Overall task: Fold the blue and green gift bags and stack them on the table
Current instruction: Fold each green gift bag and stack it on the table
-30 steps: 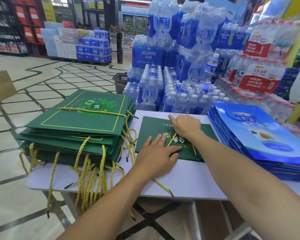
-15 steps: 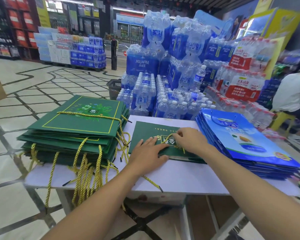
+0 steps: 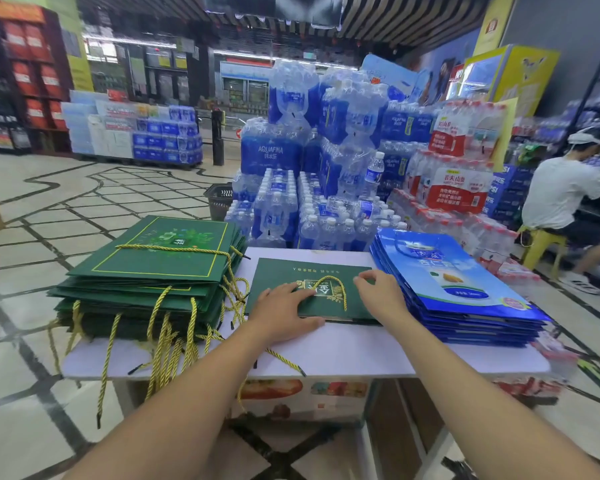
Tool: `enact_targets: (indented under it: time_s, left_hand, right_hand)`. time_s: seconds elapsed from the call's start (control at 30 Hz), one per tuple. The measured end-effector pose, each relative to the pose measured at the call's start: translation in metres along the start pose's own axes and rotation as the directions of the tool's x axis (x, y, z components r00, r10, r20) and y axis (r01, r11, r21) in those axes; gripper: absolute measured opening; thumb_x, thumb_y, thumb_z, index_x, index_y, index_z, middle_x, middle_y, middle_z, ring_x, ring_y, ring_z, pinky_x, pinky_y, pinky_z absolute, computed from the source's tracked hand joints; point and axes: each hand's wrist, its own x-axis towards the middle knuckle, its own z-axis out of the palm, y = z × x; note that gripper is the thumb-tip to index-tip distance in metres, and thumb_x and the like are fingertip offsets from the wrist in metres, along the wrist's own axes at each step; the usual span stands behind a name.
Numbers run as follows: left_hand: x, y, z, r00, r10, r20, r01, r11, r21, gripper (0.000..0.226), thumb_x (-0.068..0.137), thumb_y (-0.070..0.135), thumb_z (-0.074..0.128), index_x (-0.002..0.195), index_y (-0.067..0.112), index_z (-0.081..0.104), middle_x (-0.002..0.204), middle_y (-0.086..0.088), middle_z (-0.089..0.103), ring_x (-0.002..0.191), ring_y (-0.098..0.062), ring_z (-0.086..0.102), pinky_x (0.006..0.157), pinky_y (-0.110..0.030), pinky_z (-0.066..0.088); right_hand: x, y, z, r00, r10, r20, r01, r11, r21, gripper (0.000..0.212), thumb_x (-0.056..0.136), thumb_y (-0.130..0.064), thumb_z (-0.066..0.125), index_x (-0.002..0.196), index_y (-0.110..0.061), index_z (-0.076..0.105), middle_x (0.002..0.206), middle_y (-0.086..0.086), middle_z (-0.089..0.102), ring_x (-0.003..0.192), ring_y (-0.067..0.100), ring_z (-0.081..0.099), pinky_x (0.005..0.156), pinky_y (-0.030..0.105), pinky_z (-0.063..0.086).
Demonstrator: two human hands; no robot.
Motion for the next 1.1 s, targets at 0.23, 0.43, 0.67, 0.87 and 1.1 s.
enact_targets:
  time_s: [0.23, 0.43, 0.67, 0.87, 1.1]
  left_hand:
    - [-0.010, 0.014, -0.009, 0.994, -0.062, -0.089, 0.066, 0.997, 0.042, 0.071, 0.097, 0.058, 0.050, 0.159, 0.046, 0.018, 0.169, 0.003, 0.023, 0.151, -0.028, 0.030, 0.120, -0.063, 0.025]
    - [0.004, 0.018, -0.038, 0.941, -0.102, -0.323, -0.002, 0.952, -0.306, 0.050, 0.100, 0.034, 0.039, 0.150, 0.043, 0.042, 0.145, 0.010, 0.057, 0.127, -0.022, 0.057, 0.101, -0.050, 0.051]
    - [0.007, 0.049, -0.059, 0.916, -0.166, -0.367, -0.140, 0.723, -0.677, 0.034, 0.110, 0.034, 0.039, 0.139, 0.038, 0.056, 0.120, 0.005, 0.071, 0.108, -0.019, 0.064, 0.093, -0.039, 0.052]
    - [0.011, 0.075, -0.062, 0.910, -0.347, -0.229, -0.121, 0.306, -0.944, 0.034, 0.111, 0.040, 0.036, 0.129, 0.023, 0.061, 0.113, -0.002, 0.072, 0.104, -0.019, 0.068, 0.091, -0.035, 0.054]
    - [0.011, 0.079, -0.039, 0.940, -0.301, 0.159, 0.086, -0.243, -0.966, 0.038, 0.112, 0.039, 0.038, 0.133, 0.013, 0.056, 0.114, -0.014, 0.073, 0.103, -0.028, 0.072, 0.086, -0.043, 0.060]
  right_hand:
    - [-0.005, -0.059, -0.037, 0.988, -0.149, -0.033, 0.152, 0.978, 0.142, 0.020, 0.096, -0.029, 0.059, 0.112, -0.026, 0.070, 0.123, -0.001, 0.065, 0.105, 0.015, 0.057, 0.084, 0.030, 0.041]
    - [-0.012, -0.085, -0.053, 0.906, -0.346, -0.244, 0.387, 0.910, 0.149, 0.031, 0.095, -0.018, 0.059, 0.125, -0.020, 0.064, 0.126, -0.003, 0.054, 0.120, 0.017, 0.053, 0.101, 0.037, 0.045]
    - [-0.029, -0.097, -0.044, 0.689, -0.487, -0.537, 0.597, 0.802, 0.039, 0.071, 0.096, -0.018, 0.057, 0.160, -0.014, 0.025, 0.169, 0.000, 0.017, 0.156, 0.011, 0.013, 0.125, 0.026, 0.013]
    - [-0.029, -0.082, -0.031, 0.889, -0.454, -0.052, 0.457, 0.876, 0.157, 0.049, 0.101, -0.015, 0.053, 0.150, -0.017, 0.046, 0.148, 0.001, 0.050, 0.131, 0.016, 0.050, 0.108, 0.025, 0.038]
    - [-0.039, -0.055, -0.031, 0.839, -0.464, 0.284, 0.499, 0.864, -0.062, 0.046, 0.092, -0.039, 0.069, 0.137, -0.029, 0.060, 0.132, -0.016, 0.059, 0.123, 0.004, 0.051, 0.100, 0.022, 0.039]
